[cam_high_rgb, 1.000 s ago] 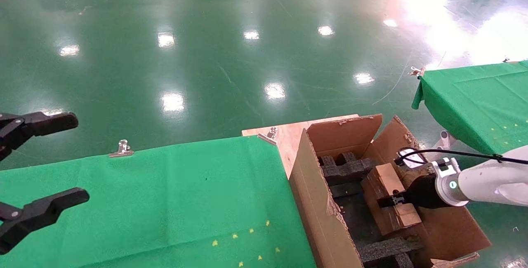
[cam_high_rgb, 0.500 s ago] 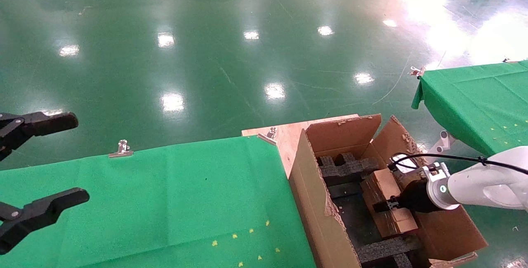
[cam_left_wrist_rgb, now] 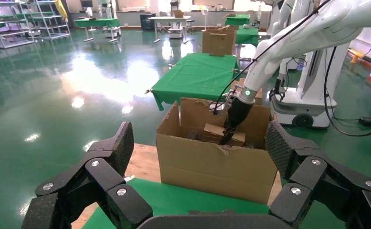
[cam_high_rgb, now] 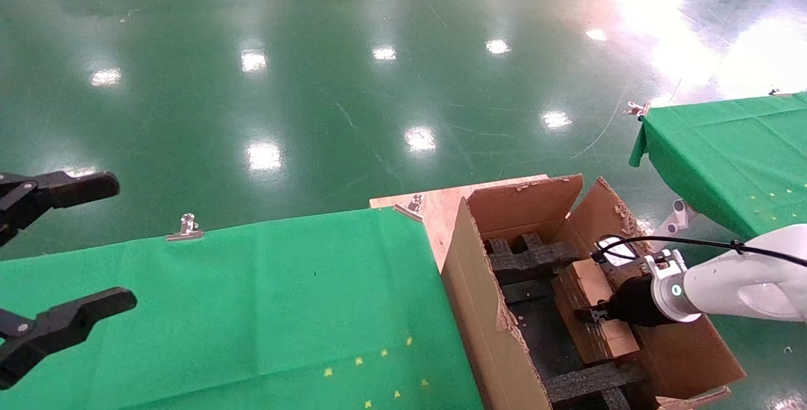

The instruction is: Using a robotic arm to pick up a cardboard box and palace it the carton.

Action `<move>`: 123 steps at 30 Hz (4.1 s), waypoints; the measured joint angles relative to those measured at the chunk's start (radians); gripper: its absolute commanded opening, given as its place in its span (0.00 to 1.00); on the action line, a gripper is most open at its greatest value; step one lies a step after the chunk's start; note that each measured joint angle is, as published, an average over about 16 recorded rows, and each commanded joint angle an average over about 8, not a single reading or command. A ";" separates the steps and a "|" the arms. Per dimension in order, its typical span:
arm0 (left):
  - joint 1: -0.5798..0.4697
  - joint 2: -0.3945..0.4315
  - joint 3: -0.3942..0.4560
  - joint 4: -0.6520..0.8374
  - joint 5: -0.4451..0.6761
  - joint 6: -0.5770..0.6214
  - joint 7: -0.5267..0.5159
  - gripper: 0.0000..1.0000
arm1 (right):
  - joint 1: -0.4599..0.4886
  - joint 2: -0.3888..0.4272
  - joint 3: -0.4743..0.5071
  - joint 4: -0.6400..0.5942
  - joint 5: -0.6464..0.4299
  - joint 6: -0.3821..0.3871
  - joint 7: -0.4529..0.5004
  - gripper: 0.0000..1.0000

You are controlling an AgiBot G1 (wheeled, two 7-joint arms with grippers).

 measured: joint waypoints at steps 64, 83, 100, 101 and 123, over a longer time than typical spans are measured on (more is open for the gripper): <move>0.000 0.000 0.000 0.000 0.000 0.000 0.000 1.00 | 0.641 0.476 0.187 0.904 0.216 -0.252 -0.057 1.00; 0.000 0.000 0.000 0.000 0.000 0.000 0.000 1.00 | 0.418 0.415 0.511 0.931 0.122 -0.336 -0.133 1.00; 0.000 0.000 0.000 0.000 0.000 0.000 0.000 1.00 | 0.113 0.335 0.966 0.974 0.011 -0.471 -0.242 1.00; 0.000 0.000 0.000 0.000 0.000 0.000 0.000 1.00 | 0.094 0.330 0.993 0.976 0.005 -0.479 -0.248 1.00; 0.000 0.000 0.000 0.000 0.000 0.000 0.000 1.00 | -0.300 0.227 1.579 1.031 -0.137 -0.654 -0.388 1.00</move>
